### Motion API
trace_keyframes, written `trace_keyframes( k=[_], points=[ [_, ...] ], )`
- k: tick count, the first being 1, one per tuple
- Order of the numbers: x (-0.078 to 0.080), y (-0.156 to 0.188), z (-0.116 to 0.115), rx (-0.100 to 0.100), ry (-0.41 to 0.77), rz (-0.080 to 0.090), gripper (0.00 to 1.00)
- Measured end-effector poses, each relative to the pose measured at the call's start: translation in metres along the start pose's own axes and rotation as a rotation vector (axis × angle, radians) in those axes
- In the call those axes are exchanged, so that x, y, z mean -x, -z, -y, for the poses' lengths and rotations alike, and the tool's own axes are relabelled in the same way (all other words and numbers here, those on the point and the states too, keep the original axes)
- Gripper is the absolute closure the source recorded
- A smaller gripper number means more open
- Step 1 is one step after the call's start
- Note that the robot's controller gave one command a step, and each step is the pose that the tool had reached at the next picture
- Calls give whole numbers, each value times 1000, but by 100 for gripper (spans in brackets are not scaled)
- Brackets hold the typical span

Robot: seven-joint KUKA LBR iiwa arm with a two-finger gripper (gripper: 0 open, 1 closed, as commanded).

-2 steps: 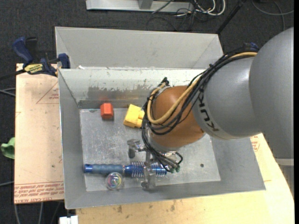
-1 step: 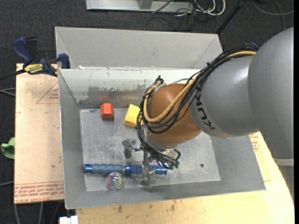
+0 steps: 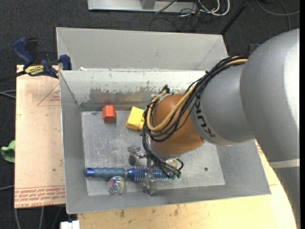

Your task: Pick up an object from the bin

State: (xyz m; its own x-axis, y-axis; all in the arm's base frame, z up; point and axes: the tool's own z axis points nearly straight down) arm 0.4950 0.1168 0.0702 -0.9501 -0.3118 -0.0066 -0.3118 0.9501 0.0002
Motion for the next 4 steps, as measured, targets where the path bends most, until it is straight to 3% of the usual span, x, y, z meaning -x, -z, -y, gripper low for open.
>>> trace_keyframes(
  k=[1,2,3,4],
  points=[
    [2,1,0,1,-3,0,0],
    [1,0,0,1,-4,-2,100],
    [2,27,0,0,-5,-3,100],
    [5,113,0,-1,-6,2,100]
  ],
)
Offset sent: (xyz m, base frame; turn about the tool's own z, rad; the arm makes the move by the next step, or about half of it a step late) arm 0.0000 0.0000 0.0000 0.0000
